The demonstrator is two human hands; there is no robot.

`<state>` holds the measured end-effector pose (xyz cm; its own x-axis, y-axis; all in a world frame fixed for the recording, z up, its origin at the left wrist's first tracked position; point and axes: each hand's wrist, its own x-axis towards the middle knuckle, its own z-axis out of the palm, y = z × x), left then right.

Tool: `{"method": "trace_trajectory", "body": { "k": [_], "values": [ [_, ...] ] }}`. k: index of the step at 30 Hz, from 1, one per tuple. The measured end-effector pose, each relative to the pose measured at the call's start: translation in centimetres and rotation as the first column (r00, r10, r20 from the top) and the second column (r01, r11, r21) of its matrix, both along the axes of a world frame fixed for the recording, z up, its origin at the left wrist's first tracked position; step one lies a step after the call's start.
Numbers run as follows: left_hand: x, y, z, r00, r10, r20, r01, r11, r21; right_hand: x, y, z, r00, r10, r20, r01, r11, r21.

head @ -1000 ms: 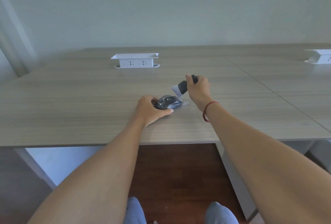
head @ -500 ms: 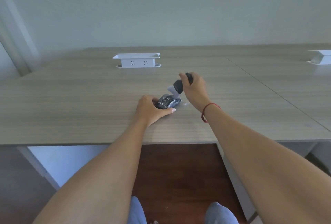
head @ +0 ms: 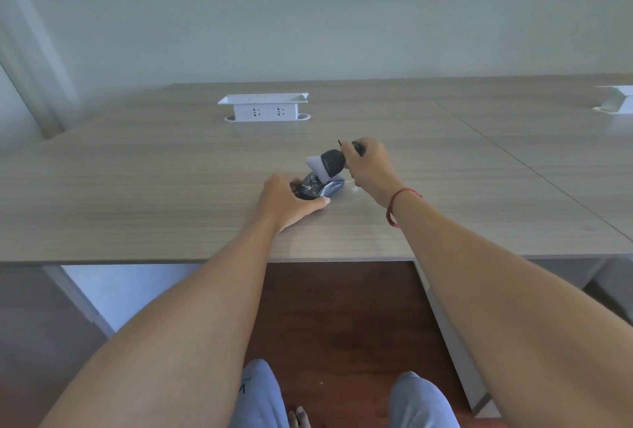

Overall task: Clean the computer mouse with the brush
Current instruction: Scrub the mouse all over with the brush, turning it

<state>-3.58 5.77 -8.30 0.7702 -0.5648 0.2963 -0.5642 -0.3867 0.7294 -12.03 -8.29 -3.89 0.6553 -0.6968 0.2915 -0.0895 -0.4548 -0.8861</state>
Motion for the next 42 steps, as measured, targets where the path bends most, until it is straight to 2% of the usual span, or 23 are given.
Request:
{"method": "trace_trajectory", "body": {
  "k": [5,9,13,21,24,28,33,37,40,42],
  "values": [
    [0.3,-0.2,-0.5,1.0,0.006,0.02,-0.005,1.0,-0.012,-0.1,-0.2,-0.9,0.993,-0.115,-0.032,0.115,0.993,-0.024],
    [0.4,-0.5,-0.8,0.998,0.044,0.045,-0.044,0.999,-0.014,0.7,0.8,1.4,0.999,-0.034,-0.016,0.033,0.993,-0.11],
    [0.3,-0.5,-0.7,0.999,0.034,0.028,-0.034,0.999,-0.026,1.7,1.5,1.6,0.994,0.018,-0.109,-0.04,0.978,-0.204],
    [0.7,-0.3,-0.5,0.999,0.031,-0.045,-0.036,0.993,-0.11,0.8,0.6,1.2,0.992,-0.109,-0.07,0.097,0.983,-0.153],
    [0.9,-0.3,-0.6,0.999,0.027,-0.047,-0.033,0.992,-0.12,0.7,0.7,1.6,0.999,-0.042,-0.014,0.04,0.991,-0.13],
    [1.1,-0.3,-0.8,0.999,0.026,-0.043,-0.031,0.993,-0.116,0.8,0.8,1.1,0.998,0.044,-0.036,-0.049,0.986,-0.16],
    [1.1,-0.3,-1.0,0.998,0.001,-0.06,-0.008,0.993,-0.122,0.4,-0.3,0.1,0.993,-0.103,-0.049,0.098,0.991,-0.096],
    [1.1,-0.3,-1.0,0.998,-0.002,-0.065,-0.006,0.992,-0.126,0.6,-0.6,0.3,0.998,-0.055,-0.004,0.055,0.998,0.009],
    [1.2,-0.4,-1.1,0.998,0.005,-0.065,-0.013,0.992,-0.127,0.6,-0.7,0.0,0.991,-0.117,-0.059,0.115,0.993,-0.035],
    [1.2,-0.4,-1.1,0.998,0.005,-0.07,-0.015,0.991,-0.135,0.4,-0.7,-0.2,0.984,-0.172,-0.043,0.169,0.984,-0.063]
  ]
}}
